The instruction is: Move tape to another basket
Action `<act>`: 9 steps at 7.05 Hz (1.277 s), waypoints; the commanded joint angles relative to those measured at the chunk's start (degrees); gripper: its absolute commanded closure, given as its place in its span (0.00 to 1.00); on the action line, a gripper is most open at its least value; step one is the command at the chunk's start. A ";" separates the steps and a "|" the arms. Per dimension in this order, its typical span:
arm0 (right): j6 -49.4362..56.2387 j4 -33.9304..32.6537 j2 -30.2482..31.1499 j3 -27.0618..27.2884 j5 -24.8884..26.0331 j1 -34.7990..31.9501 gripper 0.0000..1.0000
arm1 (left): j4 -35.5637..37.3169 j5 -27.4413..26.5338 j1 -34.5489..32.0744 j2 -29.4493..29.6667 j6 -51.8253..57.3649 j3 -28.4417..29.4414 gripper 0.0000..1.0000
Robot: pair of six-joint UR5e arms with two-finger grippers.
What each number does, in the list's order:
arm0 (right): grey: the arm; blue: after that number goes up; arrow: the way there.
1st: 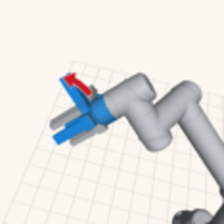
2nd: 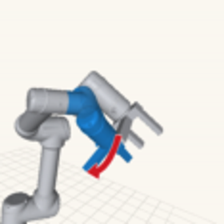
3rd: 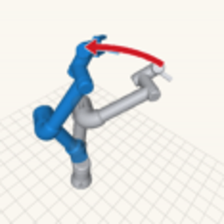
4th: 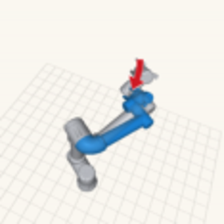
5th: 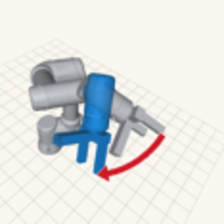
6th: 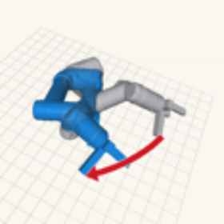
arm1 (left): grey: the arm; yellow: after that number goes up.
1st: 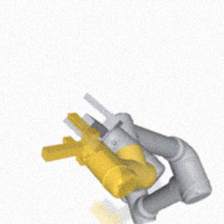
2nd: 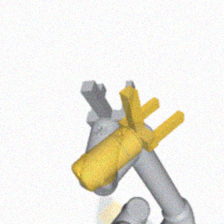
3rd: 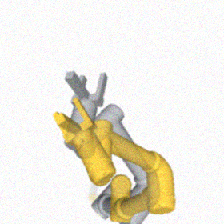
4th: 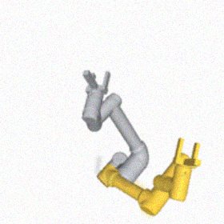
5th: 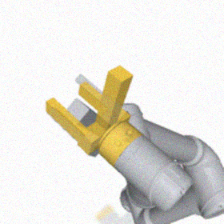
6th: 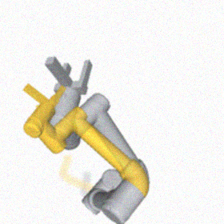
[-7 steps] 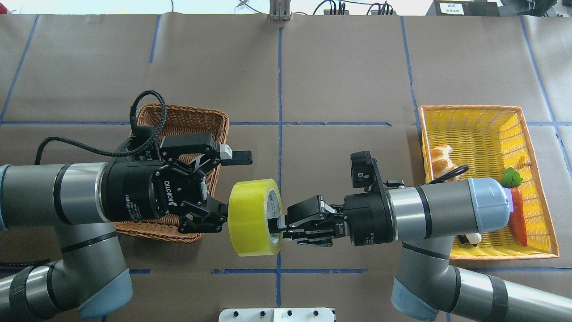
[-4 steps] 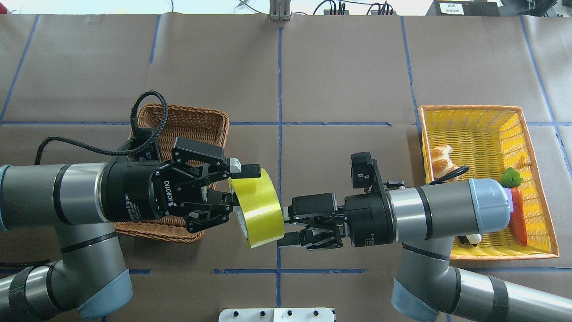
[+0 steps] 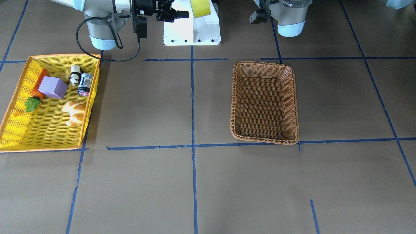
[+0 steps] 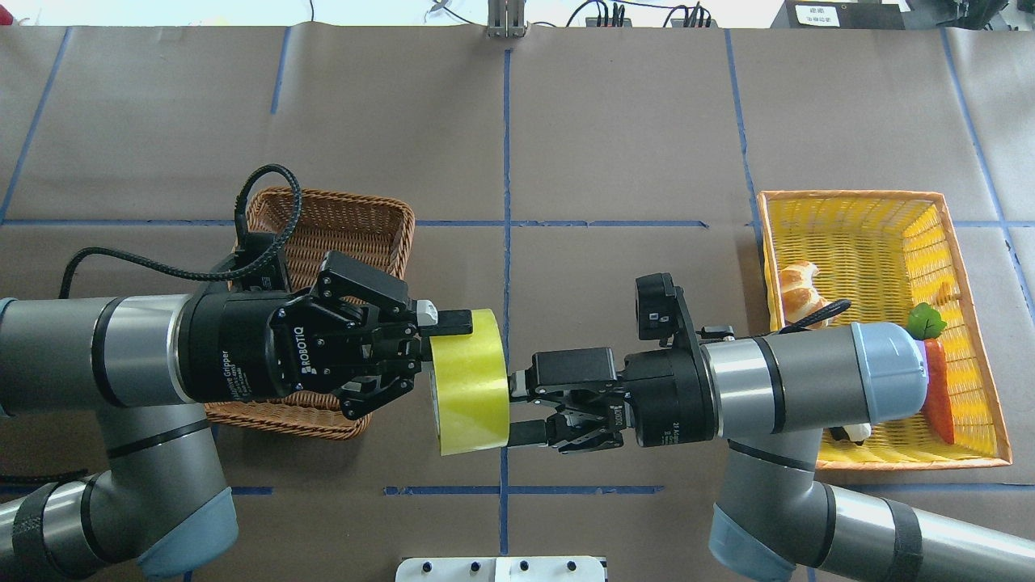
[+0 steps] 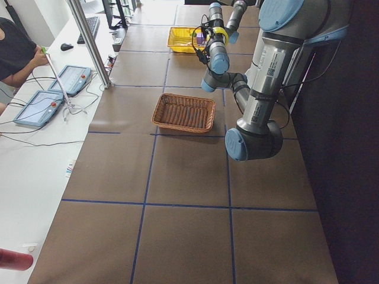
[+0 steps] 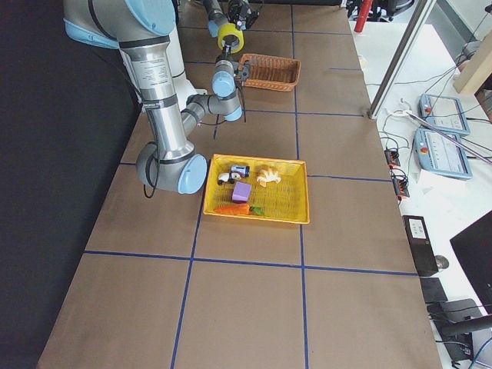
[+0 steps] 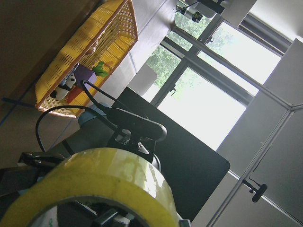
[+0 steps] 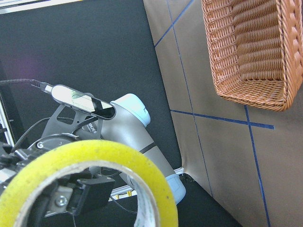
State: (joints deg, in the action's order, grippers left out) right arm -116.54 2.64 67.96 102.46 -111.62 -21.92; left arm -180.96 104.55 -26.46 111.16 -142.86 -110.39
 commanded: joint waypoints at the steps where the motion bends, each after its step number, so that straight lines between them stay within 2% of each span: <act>1: 0.09 0.00 0.15 0.11 0.00 -0.23 0.00 | -0.01 0.30 -1.48 -0.59 0.13 -0.53 1.00; 4: 0.09 -0.17 1.11 0.55 -0.52 -2.76 0.00 | -0.09 2.05 -7.35 -3.56 0.04 -1.23 1.00; 5: 0.18 -1.05 2.16 0.38 -2.61 -7.22 0.00 | 0.51 6.59 -11.64 -4.02 0.21 -0.54 1.00; 6: 0.18 -5.14 2.00 0.11 -10.03 -15.35 0.00 | 1.83 10.72 -14.30 -4.02 0.91 0.86 1.00; 7: 2.53 -13.28 1.21 0.63 -17.59 -23.27 0.00 | 4.36 12.94 -15.11 -3.85 2.83 2.01 1.00; 8: 10.47 -21.28 0.94 0.73 -23.06 -28.39 0.00 | 11.26 17.23 -15.81 -3.67 9.90 1.76 1.00; 9: 17.33 -30.67 1.12 0.99 -26.16 -32.45 0.00 | 23.08 22.66 -16.69 -2.63 18.06 0.54 1.00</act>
State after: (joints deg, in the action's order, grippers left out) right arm -106.75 -17.93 69.11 103.19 -132.88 -48.81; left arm -168.72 121.63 -42.09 107.72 -132.98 -109.08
